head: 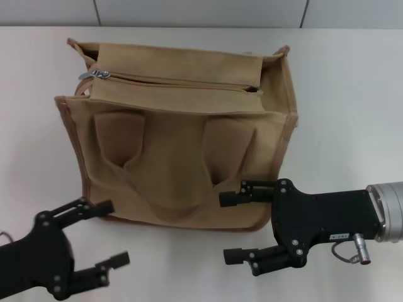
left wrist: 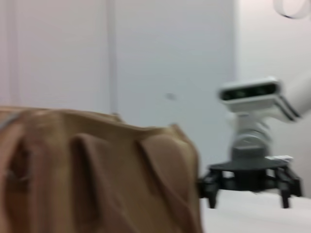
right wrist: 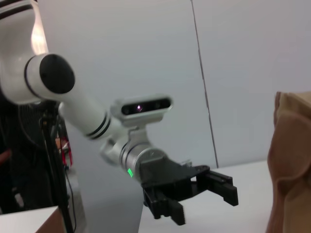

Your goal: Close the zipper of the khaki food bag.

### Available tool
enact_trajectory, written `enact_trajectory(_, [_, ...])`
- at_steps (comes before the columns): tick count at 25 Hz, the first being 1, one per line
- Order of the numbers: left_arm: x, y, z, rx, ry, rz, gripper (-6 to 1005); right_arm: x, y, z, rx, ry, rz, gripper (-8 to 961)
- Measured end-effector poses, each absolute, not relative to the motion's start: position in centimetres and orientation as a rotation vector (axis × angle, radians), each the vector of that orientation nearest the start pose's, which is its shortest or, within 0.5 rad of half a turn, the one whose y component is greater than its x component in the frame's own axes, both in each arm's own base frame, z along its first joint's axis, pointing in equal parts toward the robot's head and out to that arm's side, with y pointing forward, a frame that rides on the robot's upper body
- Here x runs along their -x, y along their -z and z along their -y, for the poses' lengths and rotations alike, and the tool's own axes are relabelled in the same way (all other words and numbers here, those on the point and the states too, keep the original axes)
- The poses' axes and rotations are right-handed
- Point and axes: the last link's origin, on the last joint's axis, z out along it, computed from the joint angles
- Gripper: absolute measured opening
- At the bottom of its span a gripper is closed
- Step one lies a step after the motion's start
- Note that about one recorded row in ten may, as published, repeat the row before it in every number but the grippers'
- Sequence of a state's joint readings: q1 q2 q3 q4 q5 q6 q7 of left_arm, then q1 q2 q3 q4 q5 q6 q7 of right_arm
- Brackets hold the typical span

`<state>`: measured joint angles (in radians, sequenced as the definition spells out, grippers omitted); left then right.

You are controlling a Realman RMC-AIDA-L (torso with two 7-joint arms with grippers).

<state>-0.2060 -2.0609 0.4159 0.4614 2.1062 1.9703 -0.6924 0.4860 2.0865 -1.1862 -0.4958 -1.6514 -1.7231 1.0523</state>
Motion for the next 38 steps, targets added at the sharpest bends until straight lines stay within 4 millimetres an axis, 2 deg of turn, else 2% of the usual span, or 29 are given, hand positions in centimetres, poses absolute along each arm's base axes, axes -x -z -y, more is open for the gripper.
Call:
enact_trajectory(2, [33.2, -0.8, -16.9, 2.501, 1.025, 0.290, 783, -22.4, 6.0, -26.2, 3.041, -1.062, -0.186, 815])
enact_trajectory(3, [33.5, -1.3, -16.4, 2.362, 1.063, 0.316, 782, -22.3, 6.1, -26.1, 3.007, -1.101, -0.173, 815])
enact_trajectory(4, [33.5, -1.3, -16.4, 2.362, 1.063, 0.316, 782, -22.3, 6.1, -26.1, 3.007, -1.101, -0.173, 814])
enact_trajectory(7, [34.2, -2.3, -16.2, 2.165, 1.076, 0.350, 782, -22.3, 6.2, -26.0, 2.955, -1.167, -0.172, 812])
enact_trajectory(8, [34.5, -2.7, -16.6, 2.074, 1.068, 0.375, 782, -22.1, 6.1, -25.9, 2.940, -1.197, -0.178, 812])
enact_trajectory(10, [34.6, -2.8, -16.9, 2.032, 1.070, 0.387, 782, -21.9, 6.0, -25.7, 2.908, -1.252, -0.178, 810])
enact_trajectory(12, [34.8, -2.7, -18.1, 1.945, 1.068, 0.424, 782, -21.9, 6.0, -25.5, 2.872, -1.293, -0.165, 809])
enact_trajectory(13, [35.0, -2.3, -19.5, 1.899, 1.053, 0.462, 782, -21.9, 6.1, -25.4, 2.843, -1.321, -0.152, 808])
enact_trajectory(14, [35.0, -2.3, -19.5, 1.899, 1.053, 0.462, 782, -21.9, 6.1, -25.4, 2.843, -1.321, -0.152, 808])
enact_trajectory(18, [34.4, -0.8, -22.7, 1.946, 1.013, 0.498, 782, -22.0, 6.4, -25.0, 2.833, -1.336, -0.179, 805])
enact_trajectory(23, [33.1, 0.1, -24.2, 1.957, 1.049, 0.489, 782, -22.5, 6.2, -24.8, 2.799, -1.344, -0.212, 802])
enact_trajectory(28, [32.1, 0.5, -24.7, 1.917, 1.078, 0.438, 783, -22.6, 6.3, -24.7, 2.794, -1.348, -0.224, 799])
enact_trajectory(38, [32.2, -0.5, -24.5, 1.807, 1.119, 0.430, 777, -22.5, 6.2, -24.9, 2.781, -1.347, -0.229, 793])
